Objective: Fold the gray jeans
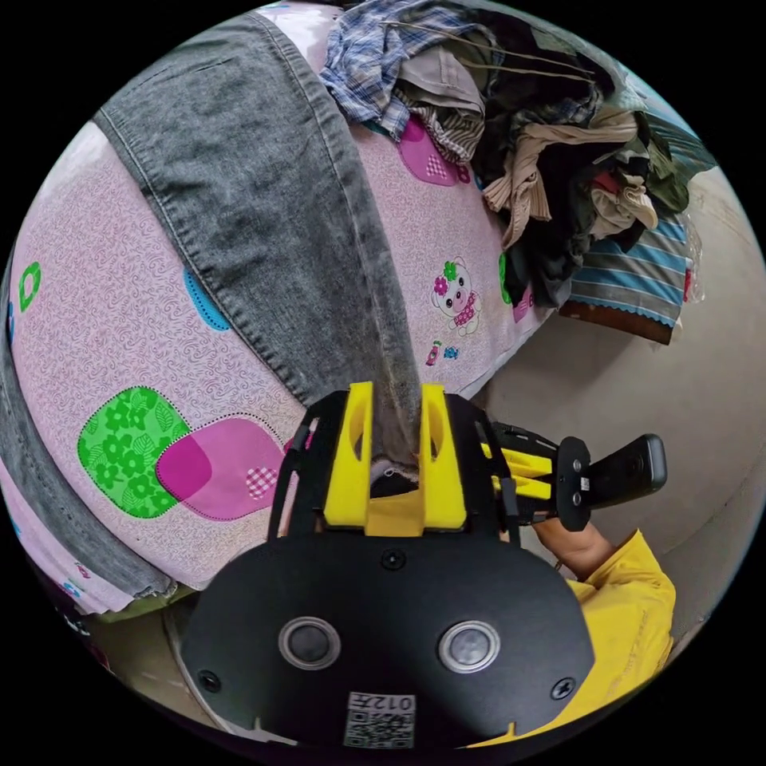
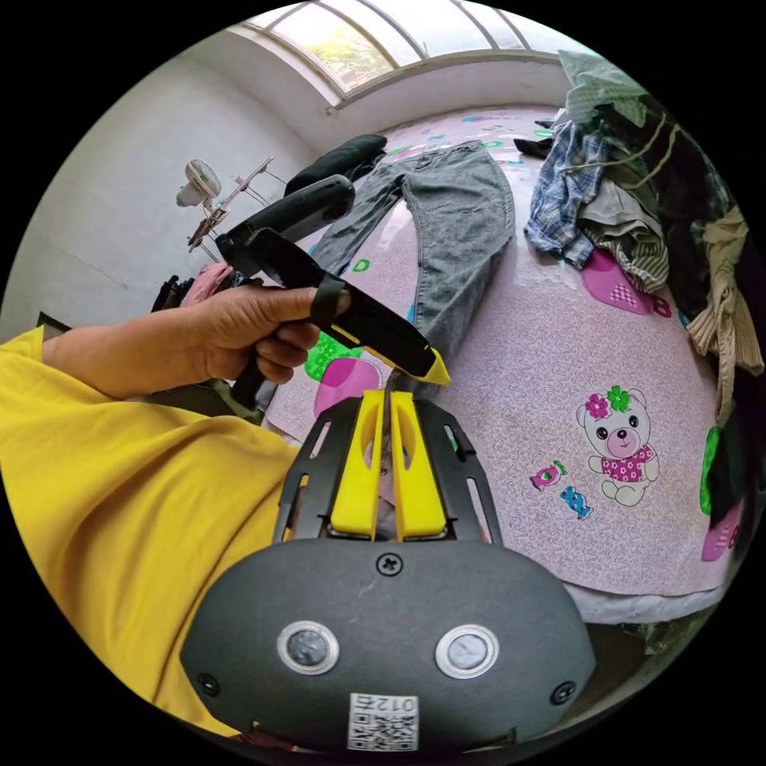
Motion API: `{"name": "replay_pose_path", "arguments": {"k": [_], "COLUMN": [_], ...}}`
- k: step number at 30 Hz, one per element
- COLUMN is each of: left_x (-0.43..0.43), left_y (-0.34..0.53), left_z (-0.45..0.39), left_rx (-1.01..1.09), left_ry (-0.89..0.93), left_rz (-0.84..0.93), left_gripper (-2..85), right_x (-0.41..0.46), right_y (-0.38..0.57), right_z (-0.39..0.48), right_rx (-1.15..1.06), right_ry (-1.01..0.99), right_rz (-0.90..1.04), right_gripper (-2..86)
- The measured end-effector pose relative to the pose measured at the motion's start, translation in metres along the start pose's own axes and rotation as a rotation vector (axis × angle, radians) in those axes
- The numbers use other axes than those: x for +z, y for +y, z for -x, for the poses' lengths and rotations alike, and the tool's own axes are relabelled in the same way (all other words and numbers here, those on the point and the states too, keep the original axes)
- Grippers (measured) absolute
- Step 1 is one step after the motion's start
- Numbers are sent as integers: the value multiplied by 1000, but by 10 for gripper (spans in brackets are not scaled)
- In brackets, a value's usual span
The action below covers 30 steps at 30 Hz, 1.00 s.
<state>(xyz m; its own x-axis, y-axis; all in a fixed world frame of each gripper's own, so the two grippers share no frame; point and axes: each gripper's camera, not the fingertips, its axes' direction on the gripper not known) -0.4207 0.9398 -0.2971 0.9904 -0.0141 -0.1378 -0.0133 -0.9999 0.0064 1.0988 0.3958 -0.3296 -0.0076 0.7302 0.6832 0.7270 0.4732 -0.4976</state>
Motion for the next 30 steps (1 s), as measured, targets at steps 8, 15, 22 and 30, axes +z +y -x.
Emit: {"name": "replay_pose_path", "arguments": {"k": [8, 15, 22, 30], "left_x": [-27, -65, -98, -130], "left_y": [33, 83, 134, 189], "left_z": [11, 23, 21, 19], "left_rx": [2, 57, 189, 284], "left_ry": [3, 53, 19, -80], "left_rz": [-25, -69, -105, -143], "left_gripper": [3, 2, 5, 10], "right_x": [-34, -29, 6, 60], "right_y": [-53, -201, -417, -628], "right_z": [10, -26, -58, -71], "right_rx": [3, 166, 351, 454], "right_ry": [-48, -74, -112, -51], "right_rz": [16, -34, -98, -62], "right_gripper": [2, 14, 72, 120]}}
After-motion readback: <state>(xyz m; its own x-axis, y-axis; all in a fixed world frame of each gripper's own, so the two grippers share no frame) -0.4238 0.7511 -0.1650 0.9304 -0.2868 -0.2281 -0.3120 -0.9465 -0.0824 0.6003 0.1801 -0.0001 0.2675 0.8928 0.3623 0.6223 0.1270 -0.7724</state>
